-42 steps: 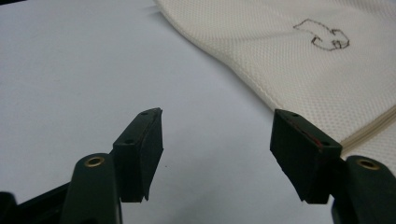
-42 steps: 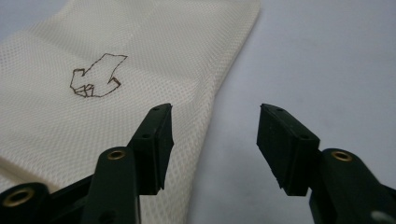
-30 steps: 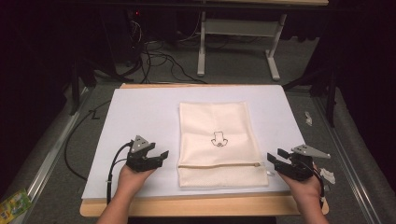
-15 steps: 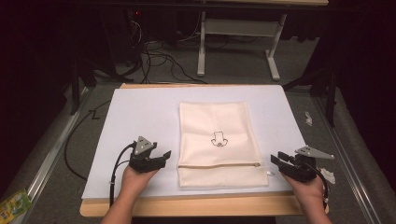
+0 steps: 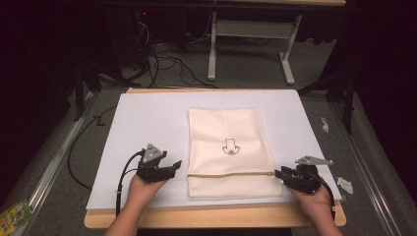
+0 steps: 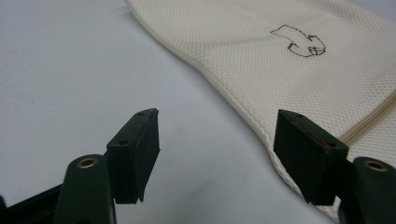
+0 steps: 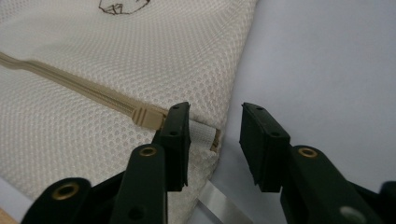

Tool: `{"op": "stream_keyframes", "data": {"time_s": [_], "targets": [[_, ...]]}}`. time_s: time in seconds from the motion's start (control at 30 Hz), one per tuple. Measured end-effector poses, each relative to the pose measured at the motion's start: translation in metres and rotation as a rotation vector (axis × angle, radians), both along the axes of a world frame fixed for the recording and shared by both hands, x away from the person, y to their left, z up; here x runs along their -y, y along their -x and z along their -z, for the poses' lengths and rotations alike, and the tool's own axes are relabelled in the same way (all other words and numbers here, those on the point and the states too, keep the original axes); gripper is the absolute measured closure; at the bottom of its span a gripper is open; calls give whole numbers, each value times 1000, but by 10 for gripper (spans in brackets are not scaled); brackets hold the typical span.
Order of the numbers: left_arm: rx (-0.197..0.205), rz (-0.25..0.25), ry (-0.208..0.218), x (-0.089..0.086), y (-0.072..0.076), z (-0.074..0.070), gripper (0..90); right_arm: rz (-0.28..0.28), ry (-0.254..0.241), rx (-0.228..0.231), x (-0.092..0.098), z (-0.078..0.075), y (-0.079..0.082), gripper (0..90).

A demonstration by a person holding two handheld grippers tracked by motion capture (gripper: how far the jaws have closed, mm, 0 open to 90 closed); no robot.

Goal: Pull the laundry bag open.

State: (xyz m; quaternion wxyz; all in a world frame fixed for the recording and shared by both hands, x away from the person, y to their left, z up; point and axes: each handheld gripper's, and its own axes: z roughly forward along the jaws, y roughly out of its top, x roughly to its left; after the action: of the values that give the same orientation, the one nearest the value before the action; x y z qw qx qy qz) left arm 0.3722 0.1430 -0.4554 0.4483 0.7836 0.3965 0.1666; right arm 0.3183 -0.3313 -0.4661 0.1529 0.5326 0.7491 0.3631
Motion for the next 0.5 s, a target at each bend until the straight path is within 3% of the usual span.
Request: {"op": "stream_keyframes", "data": {"time_s": [0.37,0.5], "targets": [[5,8,22,7,6,-7,315,-36,64,-9,-9,6,-5,630],[21,-8,21,12,12,-11,312,-75,54,-7,-9,7,-5,749]]}}
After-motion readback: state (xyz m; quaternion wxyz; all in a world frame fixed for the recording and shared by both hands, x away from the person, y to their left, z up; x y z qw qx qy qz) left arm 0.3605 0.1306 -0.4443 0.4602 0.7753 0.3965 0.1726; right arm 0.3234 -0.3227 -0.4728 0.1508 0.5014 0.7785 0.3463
